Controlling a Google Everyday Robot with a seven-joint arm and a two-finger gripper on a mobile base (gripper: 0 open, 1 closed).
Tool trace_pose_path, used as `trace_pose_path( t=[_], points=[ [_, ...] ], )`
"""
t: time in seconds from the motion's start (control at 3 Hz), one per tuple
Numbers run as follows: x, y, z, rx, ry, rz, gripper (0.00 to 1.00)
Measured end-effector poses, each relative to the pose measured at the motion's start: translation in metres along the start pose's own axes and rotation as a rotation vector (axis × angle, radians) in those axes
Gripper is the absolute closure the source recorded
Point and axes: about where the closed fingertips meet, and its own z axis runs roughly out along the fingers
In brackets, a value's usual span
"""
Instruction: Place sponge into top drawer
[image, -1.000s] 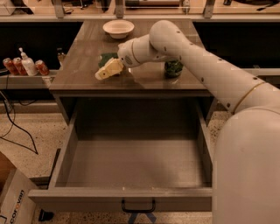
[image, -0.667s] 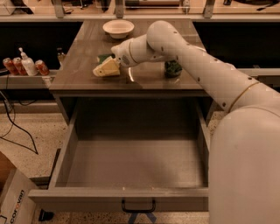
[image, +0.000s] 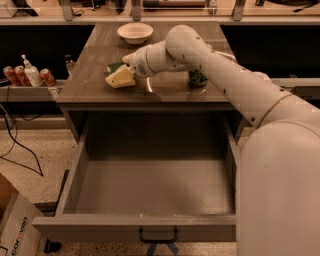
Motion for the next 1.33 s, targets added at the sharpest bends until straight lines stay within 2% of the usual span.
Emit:
trace_pose_path(
  t=[0.33, 0.67, 1.0, 1.33],
  points=[
    [-0.022, 0.007, -0.024, 0.029, -0.027, -0.056, 0.98],
    [-0.026, 0.021, -0.055, 0.035, -0.046, -0.084, 1.00],
    [-0.022, 0.058, -0.085, -0.043, -0.076, -0.133, 1.00],
    [-0.012, 0.106, -0.112, -0.167, -0.107, -0.203, 1.00]
  ],
)
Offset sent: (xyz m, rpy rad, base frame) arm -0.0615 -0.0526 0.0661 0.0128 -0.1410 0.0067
